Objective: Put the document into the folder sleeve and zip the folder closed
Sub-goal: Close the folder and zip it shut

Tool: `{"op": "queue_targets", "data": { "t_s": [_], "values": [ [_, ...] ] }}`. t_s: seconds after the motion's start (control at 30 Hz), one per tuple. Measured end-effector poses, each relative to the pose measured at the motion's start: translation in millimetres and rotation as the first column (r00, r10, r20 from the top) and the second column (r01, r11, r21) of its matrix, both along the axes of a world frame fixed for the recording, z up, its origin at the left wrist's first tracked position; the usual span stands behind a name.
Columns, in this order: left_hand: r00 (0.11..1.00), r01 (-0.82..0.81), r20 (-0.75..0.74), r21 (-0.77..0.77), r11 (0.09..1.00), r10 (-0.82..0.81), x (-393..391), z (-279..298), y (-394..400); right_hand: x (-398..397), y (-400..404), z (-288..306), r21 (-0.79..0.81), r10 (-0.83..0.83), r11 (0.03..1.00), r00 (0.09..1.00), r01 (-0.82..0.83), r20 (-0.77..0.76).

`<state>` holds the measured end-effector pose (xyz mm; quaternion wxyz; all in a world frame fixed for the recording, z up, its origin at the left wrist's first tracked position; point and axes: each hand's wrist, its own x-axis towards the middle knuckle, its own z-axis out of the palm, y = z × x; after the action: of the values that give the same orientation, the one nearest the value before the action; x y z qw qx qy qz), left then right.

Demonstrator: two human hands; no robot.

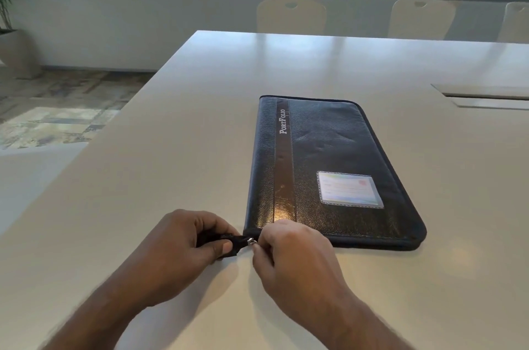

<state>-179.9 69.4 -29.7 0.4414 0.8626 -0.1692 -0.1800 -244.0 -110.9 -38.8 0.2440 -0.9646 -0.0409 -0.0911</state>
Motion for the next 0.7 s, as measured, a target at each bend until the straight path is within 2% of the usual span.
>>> {"op": "queue_targets", "data": {
  "t_s": [0.37, 0.7],
  "values": [
    [0.999, -0.002, 0.037, 0.061, 0.998, -0.001, -1, 5, -2, -9, -12, -4, -0.057, -0.239, 0.969, 0.971, 0.240, 0.024],
    [0.997, -0.003, 0.081, 0.078, 0.997, -0.003, -2, 2, -1, -18, -37, -6, -0.077, -0.336, 0.938, 0.941, 0.338, 0.040]
  ]
}}
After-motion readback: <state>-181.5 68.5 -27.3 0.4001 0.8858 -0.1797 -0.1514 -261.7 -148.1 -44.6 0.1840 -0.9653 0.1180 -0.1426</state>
